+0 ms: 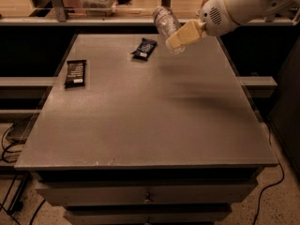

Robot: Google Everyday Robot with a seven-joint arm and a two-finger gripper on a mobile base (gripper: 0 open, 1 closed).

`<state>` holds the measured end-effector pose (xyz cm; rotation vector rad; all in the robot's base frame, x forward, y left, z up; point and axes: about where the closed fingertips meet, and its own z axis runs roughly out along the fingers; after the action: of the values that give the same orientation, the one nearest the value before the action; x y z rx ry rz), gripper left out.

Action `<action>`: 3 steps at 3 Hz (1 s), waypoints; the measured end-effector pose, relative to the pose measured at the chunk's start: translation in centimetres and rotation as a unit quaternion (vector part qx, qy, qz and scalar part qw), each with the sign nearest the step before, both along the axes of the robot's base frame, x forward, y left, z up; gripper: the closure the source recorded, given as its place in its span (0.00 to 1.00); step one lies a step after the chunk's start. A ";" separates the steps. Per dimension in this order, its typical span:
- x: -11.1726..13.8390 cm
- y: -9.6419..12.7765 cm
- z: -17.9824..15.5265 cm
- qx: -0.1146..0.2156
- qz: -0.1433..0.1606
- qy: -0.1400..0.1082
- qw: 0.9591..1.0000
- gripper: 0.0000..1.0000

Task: Move water bottle near rxbar chocolate

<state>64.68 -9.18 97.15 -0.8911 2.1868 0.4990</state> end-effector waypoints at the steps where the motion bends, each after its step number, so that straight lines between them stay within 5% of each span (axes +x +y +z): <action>1: -0.7 1.8 -0.9 0.002 0.025 0.014 1.000 1.00; 2: -3.0 6.4 -2.2 0.017 0.086 0.037 0.995 1.00; 3: -5.9 11.7 -3.6 0.038 0.154 0.062 0.985 1.00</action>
Offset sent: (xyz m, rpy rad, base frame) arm -0.0635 0.1229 -0.0369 0.0797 0.1352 0.3380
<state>58.82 2.48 93.54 -1.1916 2.1323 0.8009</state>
